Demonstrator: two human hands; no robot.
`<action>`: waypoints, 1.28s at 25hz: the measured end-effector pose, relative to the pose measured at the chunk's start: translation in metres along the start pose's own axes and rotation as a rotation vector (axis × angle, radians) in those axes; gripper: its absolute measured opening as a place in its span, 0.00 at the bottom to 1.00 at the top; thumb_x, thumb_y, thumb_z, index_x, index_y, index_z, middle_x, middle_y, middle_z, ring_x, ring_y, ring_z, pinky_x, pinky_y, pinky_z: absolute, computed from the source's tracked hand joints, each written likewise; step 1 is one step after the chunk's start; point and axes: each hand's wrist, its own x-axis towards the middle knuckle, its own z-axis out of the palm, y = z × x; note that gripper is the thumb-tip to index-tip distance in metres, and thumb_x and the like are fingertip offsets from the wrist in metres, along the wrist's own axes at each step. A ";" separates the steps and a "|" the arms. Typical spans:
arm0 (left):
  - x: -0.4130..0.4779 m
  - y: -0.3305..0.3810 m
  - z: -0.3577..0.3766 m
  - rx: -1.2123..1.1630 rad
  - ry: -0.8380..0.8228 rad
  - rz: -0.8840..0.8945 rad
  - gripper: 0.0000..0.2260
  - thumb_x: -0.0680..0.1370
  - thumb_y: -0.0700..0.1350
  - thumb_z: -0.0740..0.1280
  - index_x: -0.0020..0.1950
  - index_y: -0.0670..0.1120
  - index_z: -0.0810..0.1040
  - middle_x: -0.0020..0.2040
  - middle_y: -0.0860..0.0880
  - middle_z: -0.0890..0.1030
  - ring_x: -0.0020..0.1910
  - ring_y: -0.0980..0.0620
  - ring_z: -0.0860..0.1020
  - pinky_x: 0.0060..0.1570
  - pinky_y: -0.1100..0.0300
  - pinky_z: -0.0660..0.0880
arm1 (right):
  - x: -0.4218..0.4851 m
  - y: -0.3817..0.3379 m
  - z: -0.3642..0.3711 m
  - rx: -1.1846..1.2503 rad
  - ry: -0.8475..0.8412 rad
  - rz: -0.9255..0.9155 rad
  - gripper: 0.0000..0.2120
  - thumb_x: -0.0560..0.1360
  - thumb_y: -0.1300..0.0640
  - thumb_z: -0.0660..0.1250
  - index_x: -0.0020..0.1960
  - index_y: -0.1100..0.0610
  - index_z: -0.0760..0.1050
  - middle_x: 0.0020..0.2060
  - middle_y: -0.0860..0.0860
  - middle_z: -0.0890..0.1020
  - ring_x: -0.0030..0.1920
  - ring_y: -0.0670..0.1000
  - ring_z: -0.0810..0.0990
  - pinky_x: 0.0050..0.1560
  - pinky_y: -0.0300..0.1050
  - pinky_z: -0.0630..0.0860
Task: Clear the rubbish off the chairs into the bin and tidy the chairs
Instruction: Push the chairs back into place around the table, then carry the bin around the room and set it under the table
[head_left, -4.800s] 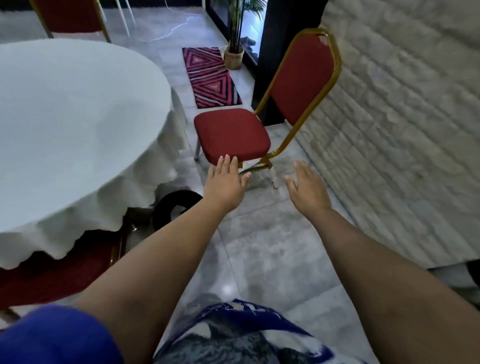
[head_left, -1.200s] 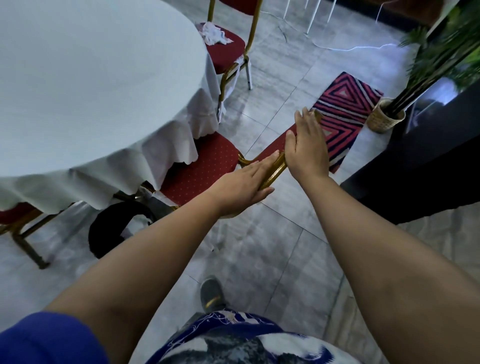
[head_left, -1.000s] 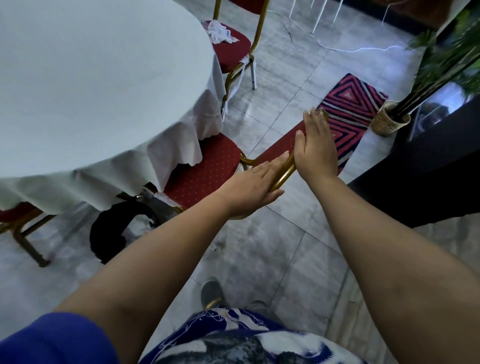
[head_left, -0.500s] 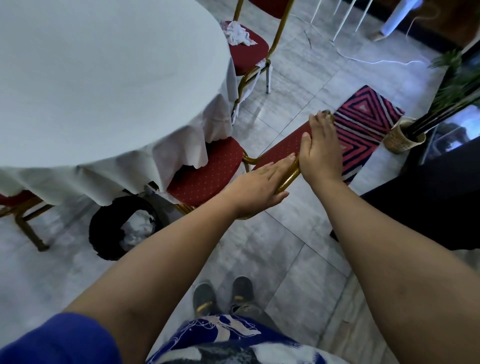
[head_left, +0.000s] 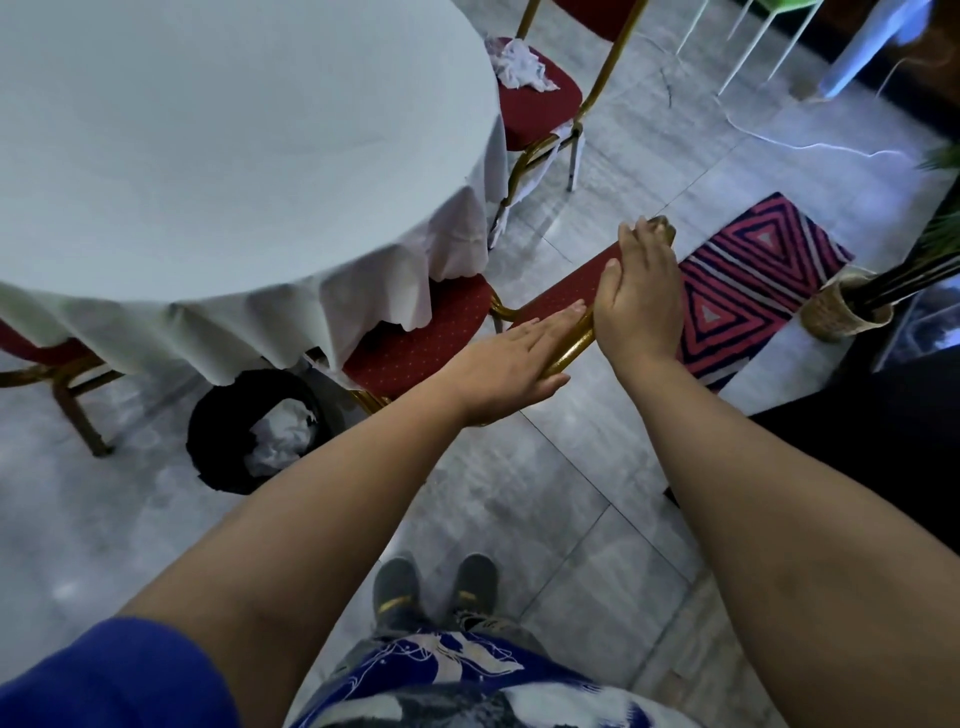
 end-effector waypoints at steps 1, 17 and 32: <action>-0.001 0.000 0.000 0.002 0.001 -0.004 0.31 0.83 0.54 0.56 0.80 0.48 0.43 0.80 0.53 0.50 0.76 0.55 0.56 0.69 0.66 0.52 | 0.000 0.000 0.000 -0.007 0.000 -0.005 0.24 0.83 0.54 0.49 0.77 0.58 0.63 0.78 0.54 0.62 0.80 0.53 0.55 0.80 0.50 0.50; -0.118 -0.049 0.024 0.047 0.043 -0.486 0.30 0.83 0.59 0.50 0.80 0.46 0.48 0.80 0.48 0.49 0.78 0.54 0.47 0.75 0.61 0.43 | -0.029 -0.055 0.006 -0.481 -0.317 -0.254 0.31 0.82 0.43 0.45 0.78 0.61 0.58 0.77 0.60 0.62 0.79 0.60 0.56 0.79 0.59 0.44; -0.375 -0.245 0.037 -0.097 -0.026 -1.060 0.30 0.83 0.59 0.49 0.79 0.43 0.53 0.79 0.42 0.55 0.78 0.45 0.53 0.75 0.49 0.54 | -0.222 -0.259 0.209 -0.225 -0.779 -0.145 0.22 0.82 0.48 0.54 0.69 0.61 0.68 0.66 0.60 0.75 0.65 0.62 0.74 0.64 0.58 0.70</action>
